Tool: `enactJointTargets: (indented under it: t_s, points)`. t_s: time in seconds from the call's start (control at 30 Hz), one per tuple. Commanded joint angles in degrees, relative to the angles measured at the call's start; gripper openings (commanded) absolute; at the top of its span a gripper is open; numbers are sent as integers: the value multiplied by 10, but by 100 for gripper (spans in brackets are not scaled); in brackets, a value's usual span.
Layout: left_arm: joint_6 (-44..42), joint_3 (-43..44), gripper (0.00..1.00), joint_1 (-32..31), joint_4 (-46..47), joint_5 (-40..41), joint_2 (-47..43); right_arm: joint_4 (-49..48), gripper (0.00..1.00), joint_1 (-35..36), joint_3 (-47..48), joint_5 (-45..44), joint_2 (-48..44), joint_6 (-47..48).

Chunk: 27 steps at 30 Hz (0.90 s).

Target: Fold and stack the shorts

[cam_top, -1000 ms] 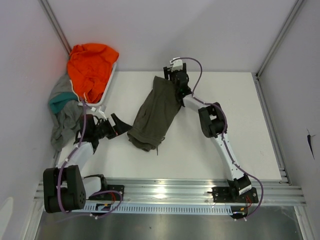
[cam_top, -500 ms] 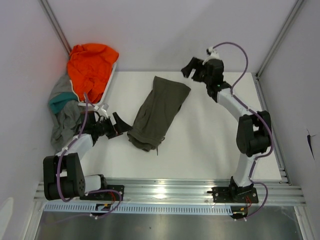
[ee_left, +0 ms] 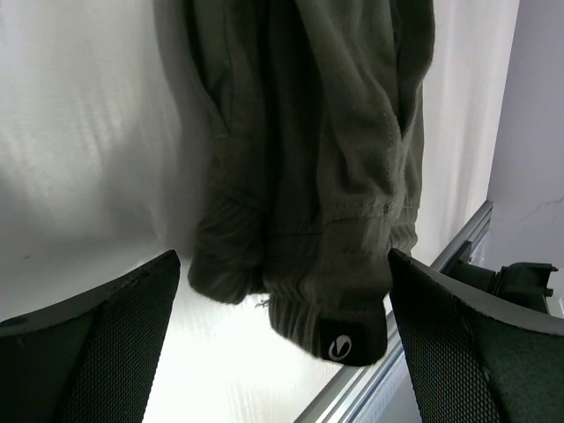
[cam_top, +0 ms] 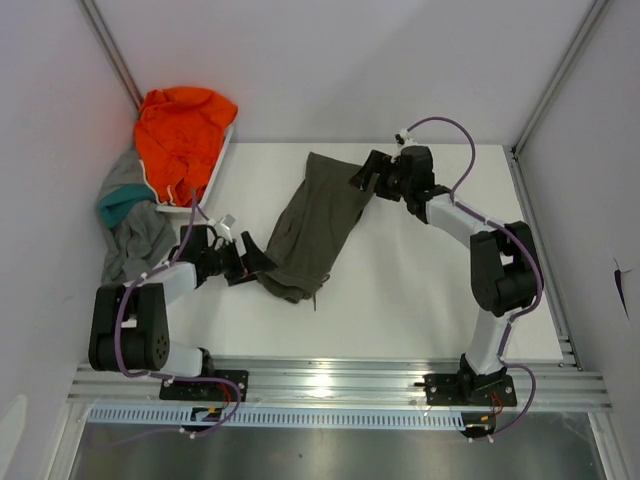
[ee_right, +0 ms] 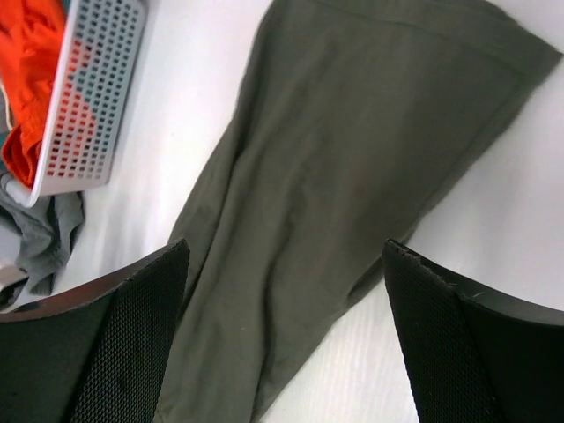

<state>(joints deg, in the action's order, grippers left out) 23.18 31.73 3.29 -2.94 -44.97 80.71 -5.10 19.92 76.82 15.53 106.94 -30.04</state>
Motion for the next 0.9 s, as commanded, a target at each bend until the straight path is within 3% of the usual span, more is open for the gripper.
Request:
enactJointTargets:
  t_s: [0.0, 0.23, 0.33, 0.43, 0.53, 0.57, 0.63, 0.67, 0.8, 0.87]
  points:
    - [14, 0, 99, -27, 26, 14, 16, -31, 92, -19, 11, 14, 24, -27]
    - [19, 13, 99, -65, 26, 9, 83, -64, 91, -28, 24, 28, 70, -34]
    - [20, 15, 91, -70, 48, 8, 89, -75, 91, -30, 28, 28, 84, -40]
    - [22, 8, 76, -72, 65, 13, 82, -84, 90, -31, 33, 29, 97, -44]
    - [19, 4, 51, -76, 74, 9, 74, -97, 88, -32, 34, 29, 104, -45]
    - [18, 5, 38, -77, 75, 8, 74, -101, 88, -32, 33, 31, 105, -46]
    - [17, 8, 30, -77, 72, 7, 79, -108, 88, -32, 35, 30, 108, -44]
    - [16, 11, 19, -78, 72, 2, 82, -106, 87, -32, 42, 28, 110, -43]
    - [6, 26, 1, -77, 58, -13, 104, -115, 84, -37, 65, 15, 129, -28]
    - [4, 31, 0, -78, 54, -21, 112, -123, 83, -41, 76, 21, 147, -32]
